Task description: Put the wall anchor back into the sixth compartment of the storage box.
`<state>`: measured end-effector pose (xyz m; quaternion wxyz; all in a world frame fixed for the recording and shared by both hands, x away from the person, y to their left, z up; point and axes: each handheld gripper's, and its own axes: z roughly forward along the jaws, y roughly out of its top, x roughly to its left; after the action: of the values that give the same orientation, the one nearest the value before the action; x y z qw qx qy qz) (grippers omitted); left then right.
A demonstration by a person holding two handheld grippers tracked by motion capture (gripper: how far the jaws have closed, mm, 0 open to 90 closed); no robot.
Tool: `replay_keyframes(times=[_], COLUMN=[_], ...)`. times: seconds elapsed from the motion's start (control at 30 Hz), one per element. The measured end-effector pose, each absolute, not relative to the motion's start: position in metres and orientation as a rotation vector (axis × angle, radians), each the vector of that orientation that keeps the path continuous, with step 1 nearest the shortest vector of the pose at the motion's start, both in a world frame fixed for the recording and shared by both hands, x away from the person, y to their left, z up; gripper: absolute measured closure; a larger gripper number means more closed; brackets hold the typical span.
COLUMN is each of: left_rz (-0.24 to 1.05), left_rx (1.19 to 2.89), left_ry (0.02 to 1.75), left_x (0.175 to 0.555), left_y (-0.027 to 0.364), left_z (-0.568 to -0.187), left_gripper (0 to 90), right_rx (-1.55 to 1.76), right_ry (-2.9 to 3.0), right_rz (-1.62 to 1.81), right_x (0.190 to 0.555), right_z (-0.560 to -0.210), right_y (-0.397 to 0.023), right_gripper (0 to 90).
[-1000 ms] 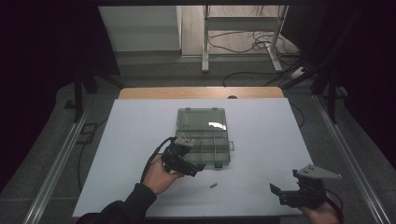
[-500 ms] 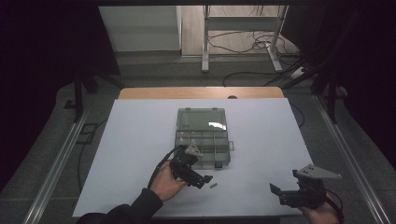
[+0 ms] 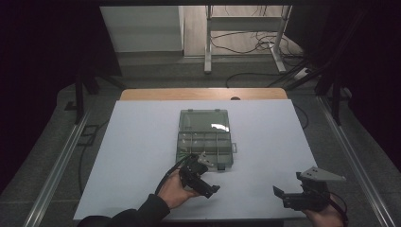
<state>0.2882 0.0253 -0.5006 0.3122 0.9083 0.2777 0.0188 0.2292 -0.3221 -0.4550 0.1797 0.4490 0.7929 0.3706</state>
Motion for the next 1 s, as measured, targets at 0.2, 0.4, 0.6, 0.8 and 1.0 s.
replay_keyframes(times=[0.2, 0.4, 0.6, 0.8, 1.0], left_rz=[0.023, 0.012, 0.042, 0.054, 0.033], left_rx=[2.443, 2.458, 2.483, 2.501, 2.494], left_ry=[0.681, 0.645, 0.606, 0.551, 0.562], left_x=[0.286, 0.283, 0.280, 0.277, 0.279], left_y=[0.019, 0.014, 0.011, 0.007, 0.008], left_z=[-0.507, -0.513, -0.517, -0.518, -0.516], left_gripper=[24.5, 49.7, 68.2, 83.6, 84.5], right_rx=[1.268, 1.267, 1.267, 1.261, 1.263], right_ry=[2.242, 2.244, 2.246, 2.254, 2.251], right_rz=[1.046, 1.046, 1.043, 1.041, 1.044], right_x=[0.229, 0.229, 0.229, 0.229, 0.229], right_z=[-0.455, -0.455, -0.455, -0.455, -0.455], right_y=[-0.322, -0.322, -0.322, -0.321, -0.322], right_gripper=[0.3, 0.4, 0.4, 0.8, 0.8])
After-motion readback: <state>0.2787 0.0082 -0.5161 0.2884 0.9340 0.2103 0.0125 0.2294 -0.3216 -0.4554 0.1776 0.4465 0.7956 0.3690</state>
